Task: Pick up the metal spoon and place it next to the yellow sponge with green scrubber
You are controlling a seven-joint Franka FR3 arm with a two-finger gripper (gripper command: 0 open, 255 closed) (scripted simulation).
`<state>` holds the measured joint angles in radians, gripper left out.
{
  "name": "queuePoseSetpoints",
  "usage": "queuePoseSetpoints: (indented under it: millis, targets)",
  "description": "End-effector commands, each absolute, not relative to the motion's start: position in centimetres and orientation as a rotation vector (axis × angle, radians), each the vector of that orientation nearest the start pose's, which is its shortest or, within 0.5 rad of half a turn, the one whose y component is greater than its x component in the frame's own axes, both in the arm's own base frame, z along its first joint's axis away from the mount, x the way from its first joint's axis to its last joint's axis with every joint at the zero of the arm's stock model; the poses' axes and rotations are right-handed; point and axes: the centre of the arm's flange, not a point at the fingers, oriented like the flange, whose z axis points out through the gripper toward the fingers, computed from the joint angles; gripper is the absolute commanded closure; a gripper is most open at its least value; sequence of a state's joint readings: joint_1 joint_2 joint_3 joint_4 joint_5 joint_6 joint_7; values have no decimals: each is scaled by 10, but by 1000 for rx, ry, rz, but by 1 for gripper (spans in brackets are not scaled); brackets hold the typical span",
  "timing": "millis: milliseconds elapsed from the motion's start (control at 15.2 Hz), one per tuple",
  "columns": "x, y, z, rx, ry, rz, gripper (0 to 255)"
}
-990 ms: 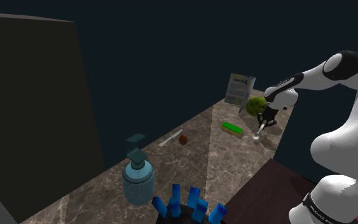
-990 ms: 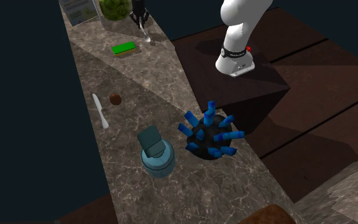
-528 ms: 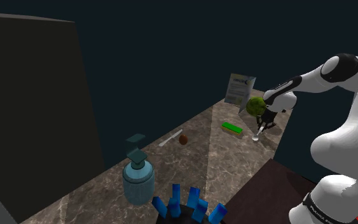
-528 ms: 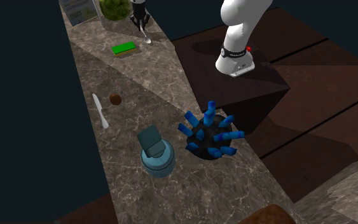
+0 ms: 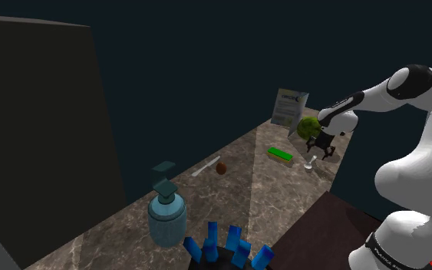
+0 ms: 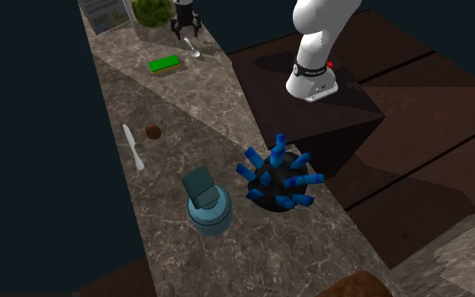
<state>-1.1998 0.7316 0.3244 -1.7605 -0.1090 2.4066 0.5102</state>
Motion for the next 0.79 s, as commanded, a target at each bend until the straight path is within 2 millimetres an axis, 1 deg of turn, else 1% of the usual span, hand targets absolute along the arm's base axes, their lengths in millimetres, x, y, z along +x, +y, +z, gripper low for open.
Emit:
queuePoseSetpoints:
  millis: [0, 198, 264, 726]
  targets:
    - [407, -513, 164, -2310, 1899, 25, 0]
    - [404, -518, 203, -2310, 1899, 25, 0]
    - [403, -519, 214, -2310, 1899, 25, 0]
    - [403, -519, 214, -2310, 1899, 25, 0]
